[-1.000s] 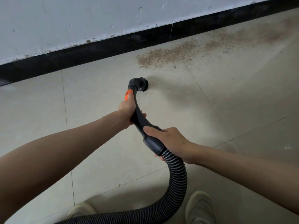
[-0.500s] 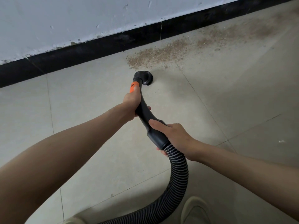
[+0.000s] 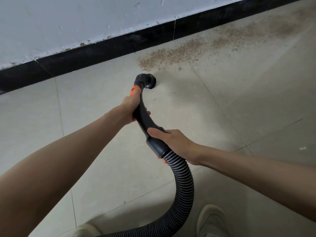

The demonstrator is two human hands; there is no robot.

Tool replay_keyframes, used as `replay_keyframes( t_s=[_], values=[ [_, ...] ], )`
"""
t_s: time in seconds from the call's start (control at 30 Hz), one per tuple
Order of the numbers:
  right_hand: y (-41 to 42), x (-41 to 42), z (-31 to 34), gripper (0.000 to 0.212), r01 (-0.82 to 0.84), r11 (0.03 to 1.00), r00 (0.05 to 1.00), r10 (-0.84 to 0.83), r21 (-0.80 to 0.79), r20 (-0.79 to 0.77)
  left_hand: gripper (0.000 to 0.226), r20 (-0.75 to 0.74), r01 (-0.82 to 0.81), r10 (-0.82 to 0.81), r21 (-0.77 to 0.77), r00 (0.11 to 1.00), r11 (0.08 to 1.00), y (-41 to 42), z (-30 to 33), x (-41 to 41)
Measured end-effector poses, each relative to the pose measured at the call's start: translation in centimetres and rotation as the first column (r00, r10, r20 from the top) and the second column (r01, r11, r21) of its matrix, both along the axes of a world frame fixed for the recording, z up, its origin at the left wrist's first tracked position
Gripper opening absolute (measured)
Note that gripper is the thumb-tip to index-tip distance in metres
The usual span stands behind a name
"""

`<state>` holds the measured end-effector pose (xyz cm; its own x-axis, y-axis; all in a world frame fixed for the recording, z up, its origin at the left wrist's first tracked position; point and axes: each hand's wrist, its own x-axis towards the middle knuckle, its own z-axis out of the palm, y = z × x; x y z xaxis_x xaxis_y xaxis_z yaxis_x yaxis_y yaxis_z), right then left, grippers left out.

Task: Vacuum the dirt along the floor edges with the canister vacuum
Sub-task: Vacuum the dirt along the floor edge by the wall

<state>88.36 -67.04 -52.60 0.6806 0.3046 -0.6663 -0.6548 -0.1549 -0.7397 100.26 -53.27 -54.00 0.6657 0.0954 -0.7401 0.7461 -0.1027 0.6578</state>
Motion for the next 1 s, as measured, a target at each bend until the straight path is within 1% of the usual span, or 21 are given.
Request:
replay_keyframes(
  t_s=[0.1, 0.2, 0.33, 0.4, 0.53, 0.63, 0.8, 0.93, 1.0],
  values=[
    [1.4, -0.3, -0.1, 0.04, -0.109, 0.994, 0.994, 0.109, -0.008, -0.024, 0.066, -0.005, -0.031, 0.031, 0.038, 1.0, 0.999, 1.8, 0.0, -1.6],
    [3.2, -0.6, -0.2, 0.032, -0.216, 0.968, 0.975, 0.221, -0.125, 0.022, 0.06, -0.028, -0.044, 0.045, 0.062, 0.999, 0.997, 3.0, -0.2, -4.0],
    [5.4, -1.3, -0.1, 0.039, -0.245, 0.956, 0.963, 0.259, -0.159, 0.076, 0.062, -0.016, -0.066, 0.067, 0.053, 0.998, 0.996, 4.4, -0.2, -6.1],
    [5.9, -1.6, 0.1, 0.044, -0.269, 0.939, 0.951, 0.294, -0.215, 0.096, 0.06, -0.027, -0.084, 0.084, 0.015, 0.996, 0.996, 5.4, -0.1, -6.6],
    [6.4, -2.2, 0.6, 0.043, -0.356, 0.89, 0.915, 0.393, -0.285, 0.085, 0.056, -0.088, -0.101, 0.098, -0.031, 0.991, 0.994, 6.6, 0.1, -7.8],
    [6.7, -2.5, 1.1, 0.044, -0.37, 0.871, 0.905, 0.416, -0.322, 0.088, 0.058, -0.076, -0.123, 0.122, -0.006, 0.99, 0.992, 6.4, 0.4, -8.0],
    [6.6, -3.9, 1.8, 0.048, -0.39, 0.874, 0.906, 0.42, -0.29, 0.046, 0.052, -0.04, -0.158, 0.161, 0.074, 0.986, 0.985, 6.0, -0.2, -9.6],
    [6.4, -4.2, 2.0, 0.048, -0.45, 0.851, 0.883, 0.469, -0.271, 0.005, 0.059, -0.023, -0.202, 0.206, 0.128, 0.978, 0.971, 6.4, -0.8, -10.7],
    [6.8, -3.8, 2.3, 0.045, -0.468, 0.854, 0.879, 0.477, -0.225, -0.018, 0.061, -0.013, -0.243, 0.247, 0.128, 0.969, 0.961, 6.9, -0.8, -10.8]
  ],
)
